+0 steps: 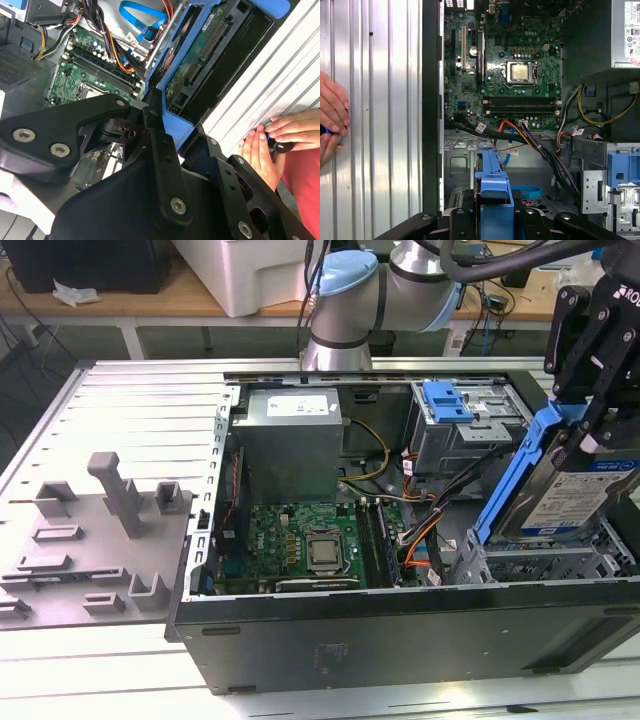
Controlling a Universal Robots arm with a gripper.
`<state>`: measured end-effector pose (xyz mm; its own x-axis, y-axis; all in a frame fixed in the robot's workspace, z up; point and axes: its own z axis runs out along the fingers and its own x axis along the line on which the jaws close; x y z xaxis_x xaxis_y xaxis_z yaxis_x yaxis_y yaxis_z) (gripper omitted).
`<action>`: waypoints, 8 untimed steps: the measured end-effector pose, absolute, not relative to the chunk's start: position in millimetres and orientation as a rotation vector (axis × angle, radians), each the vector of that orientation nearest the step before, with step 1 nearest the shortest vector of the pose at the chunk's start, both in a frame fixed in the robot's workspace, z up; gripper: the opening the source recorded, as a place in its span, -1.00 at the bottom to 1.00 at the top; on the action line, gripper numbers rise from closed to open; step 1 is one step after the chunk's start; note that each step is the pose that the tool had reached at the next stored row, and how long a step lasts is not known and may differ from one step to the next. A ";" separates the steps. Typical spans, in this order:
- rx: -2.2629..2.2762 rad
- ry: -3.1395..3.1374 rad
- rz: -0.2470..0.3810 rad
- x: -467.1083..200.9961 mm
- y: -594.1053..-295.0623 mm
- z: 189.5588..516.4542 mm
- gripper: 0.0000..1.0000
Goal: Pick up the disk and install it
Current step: 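Insert the disk into the insertion slot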
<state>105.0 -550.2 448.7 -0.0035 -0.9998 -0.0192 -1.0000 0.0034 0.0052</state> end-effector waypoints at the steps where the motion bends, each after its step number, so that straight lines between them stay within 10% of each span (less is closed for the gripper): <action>1: -2.210 2.218 0.027 105.0 -550.2 448.3 -0.26; 8: -2.210 2.218 0.028 105.0 -550.4 445.3 -0.26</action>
<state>105.0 -550.4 445.3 -0.0036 -0.9998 -0.0201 -1.0000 0.0035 0.0052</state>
